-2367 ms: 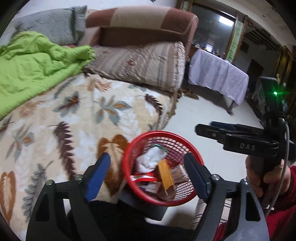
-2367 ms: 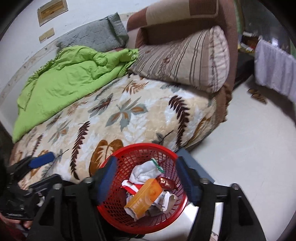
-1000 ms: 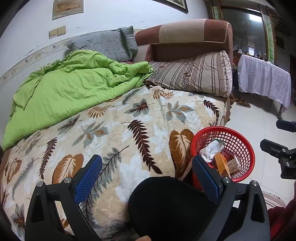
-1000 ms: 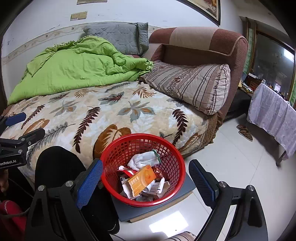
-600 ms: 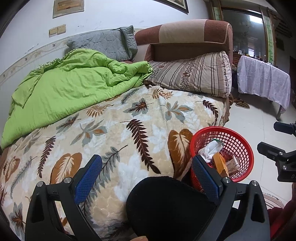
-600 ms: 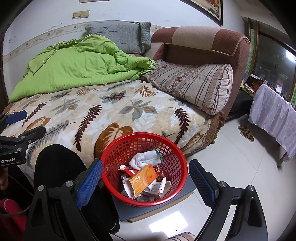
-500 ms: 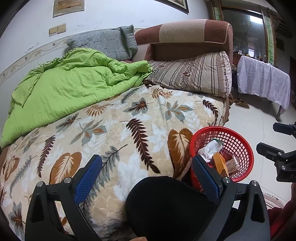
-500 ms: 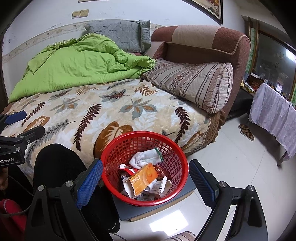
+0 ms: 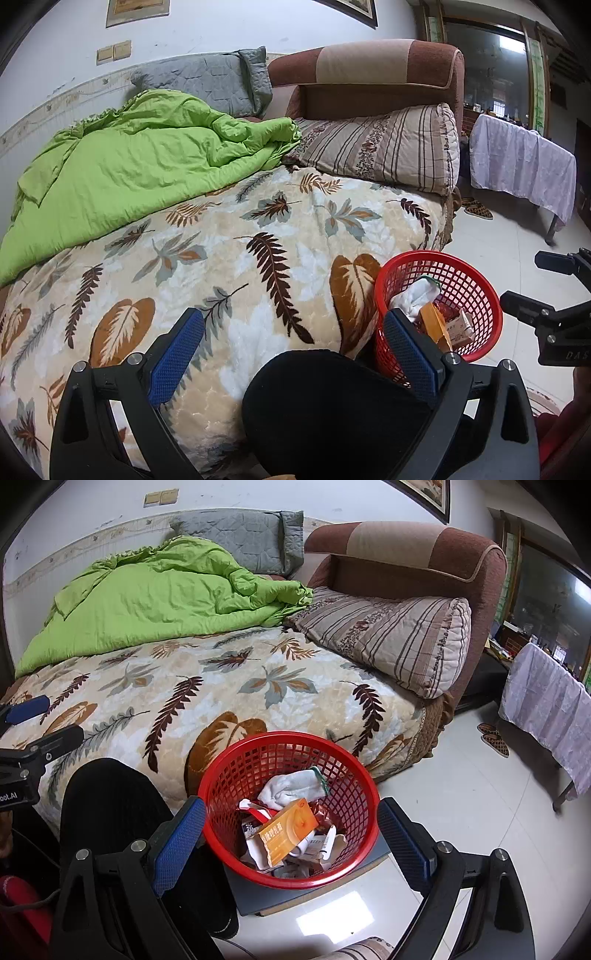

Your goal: Collect trash

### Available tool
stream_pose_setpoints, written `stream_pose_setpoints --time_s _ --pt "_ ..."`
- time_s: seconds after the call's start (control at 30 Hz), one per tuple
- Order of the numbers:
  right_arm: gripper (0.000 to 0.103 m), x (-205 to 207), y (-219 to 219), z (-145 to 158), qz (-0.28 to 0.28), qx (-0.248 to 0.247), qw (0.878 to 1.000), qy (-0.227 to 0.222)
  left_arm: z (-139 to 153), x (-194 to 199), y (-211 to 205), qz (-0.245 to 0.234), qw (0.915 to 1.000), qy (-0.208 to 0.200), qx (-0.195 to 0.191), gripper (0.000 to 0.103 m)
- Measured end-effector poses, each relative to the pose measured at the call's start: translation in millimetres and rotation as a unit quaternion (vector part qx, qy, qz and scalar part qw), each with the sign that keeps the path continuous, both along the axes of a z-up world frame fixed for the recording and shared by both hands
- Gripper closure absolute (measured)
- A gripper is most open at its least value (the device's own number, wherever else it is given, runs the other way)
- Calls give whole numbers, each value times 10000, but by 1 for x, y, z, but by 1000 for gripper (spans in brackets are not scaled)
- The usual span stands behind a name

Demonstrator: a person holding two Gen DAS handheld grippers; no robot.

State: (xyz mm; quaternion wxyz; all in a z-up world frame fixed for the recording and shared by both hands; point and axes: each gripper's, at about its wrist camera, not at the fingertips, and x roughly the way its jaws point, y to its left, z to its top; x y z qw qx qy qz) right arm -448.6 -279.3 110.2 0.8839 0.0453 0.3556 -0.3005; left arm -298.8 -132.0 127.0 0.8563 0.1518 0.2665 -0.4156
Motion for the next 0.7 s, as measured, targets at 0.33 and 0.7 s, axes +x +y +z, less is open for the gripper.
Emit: stream_pose_setpoints --time_s 0.33,0.7 --pt "7 4 -1 -4 9 8 10000 91 -4 6 2 45 9999 151 -62 6" --pt "7 4 -1 -4 -2 15 10000 98 -4 8 3 27 9998 198 -69 6"
